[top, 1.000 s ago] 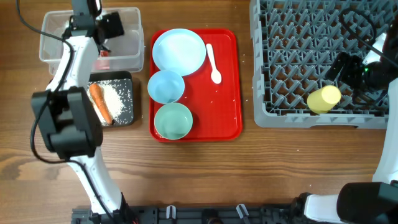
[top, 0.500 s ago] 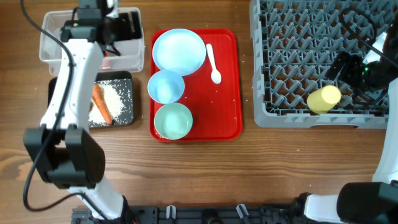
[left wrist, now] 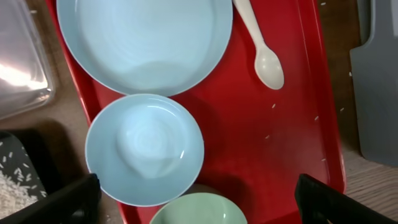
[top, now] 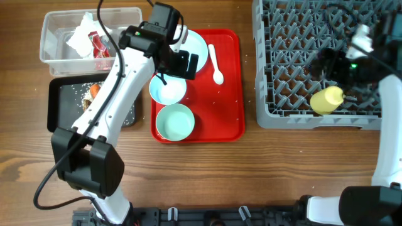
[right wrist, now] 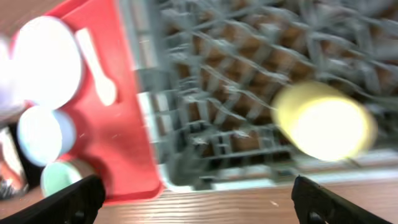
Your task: Sort waste into correct bins and load items into the dishwasher rack
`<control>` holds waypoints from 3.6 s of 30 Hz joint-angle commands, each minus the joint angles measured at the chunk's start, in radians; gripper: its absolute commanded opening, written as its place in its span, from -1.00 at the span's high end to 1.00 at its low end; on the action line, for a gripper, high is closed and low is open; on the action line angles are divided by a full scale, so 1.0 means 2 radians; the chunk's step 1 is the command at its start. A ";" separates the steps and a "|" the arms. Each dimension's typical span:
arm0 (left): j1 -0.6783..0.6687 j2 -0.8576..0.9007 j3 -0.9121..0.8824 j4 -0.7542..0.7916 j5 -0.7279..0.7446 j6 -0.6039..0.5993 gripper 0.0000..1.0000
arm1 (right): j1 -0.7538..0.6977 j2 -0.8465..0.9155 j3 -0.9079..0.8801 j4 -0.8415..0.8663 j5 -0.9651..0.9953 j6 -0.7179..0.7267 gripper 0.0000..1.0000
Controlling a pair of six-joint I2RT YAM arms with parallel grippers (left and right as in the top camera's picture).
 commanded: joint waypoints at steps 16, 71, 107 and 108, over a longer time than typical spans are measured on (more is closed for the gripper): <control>0.242 -0.077 -0.004 -0.051 0.000 -0.104 -1.00 | 0.382 0.191 0.007 0.297 0.002 0.147 -0.85; 0.259 -0.076 -0.004 -0.055 0.000 -0.104 -1.00 | 0.222 0.163 0.004 0.538 0.649 -0.214 0.91; 0.259 -0.076 -0.004 -0.055 0.000 -0.103 -1.00 | 0.212 0.351 0.004 0.766 0.678 -0.514 0.92; 0.259 -0.076 -0.004 -0.055 0.000 -0.104 -1.00 | 0.215 0.351 0.004 0.761 0.680 -0.514 0.91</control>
